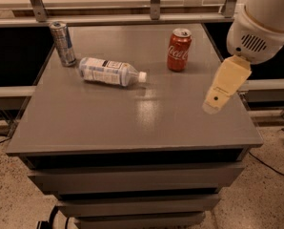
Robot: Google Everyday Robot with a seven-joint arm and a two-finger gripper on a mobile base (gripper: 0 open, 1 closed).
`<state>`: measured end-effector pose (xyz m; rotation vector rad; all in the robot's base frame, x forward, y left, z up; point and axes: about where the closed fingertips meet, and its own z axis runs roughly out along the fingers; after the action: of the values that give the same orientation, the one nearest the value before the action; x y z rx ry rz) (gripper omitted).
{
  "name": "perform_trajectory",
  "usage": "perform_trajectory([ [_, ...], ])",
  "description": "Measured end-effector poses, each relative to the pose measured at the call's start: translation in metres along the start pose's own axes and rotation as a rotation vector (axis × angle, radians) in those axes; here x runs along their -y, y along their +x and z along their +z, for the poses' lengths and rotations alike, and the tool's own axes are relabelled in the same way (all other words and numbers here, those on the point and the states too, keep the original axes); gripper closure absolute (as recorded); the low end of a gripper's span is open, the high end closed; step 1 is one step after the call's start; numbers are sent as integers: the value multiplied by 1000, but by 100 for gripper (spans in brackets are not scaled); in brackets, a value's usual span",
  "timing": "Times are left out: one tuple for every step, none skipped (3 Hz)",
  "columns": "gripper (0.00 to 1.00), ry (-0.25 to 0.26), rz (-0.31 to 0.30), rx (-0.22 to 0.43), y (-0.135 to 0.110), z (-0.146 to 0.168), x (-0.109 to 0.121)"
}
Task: Place blue plastic bottle upright
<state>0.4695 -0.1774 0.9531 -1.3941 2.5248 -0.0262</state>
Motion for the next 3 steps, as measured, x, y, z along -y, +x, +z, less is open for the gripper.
perform_trajectory([
  [0,9,167,4,-6,6,3],
  [0,42,330,5,-8,10,7],
  [0,77,482,-23,-12,16,9],
])
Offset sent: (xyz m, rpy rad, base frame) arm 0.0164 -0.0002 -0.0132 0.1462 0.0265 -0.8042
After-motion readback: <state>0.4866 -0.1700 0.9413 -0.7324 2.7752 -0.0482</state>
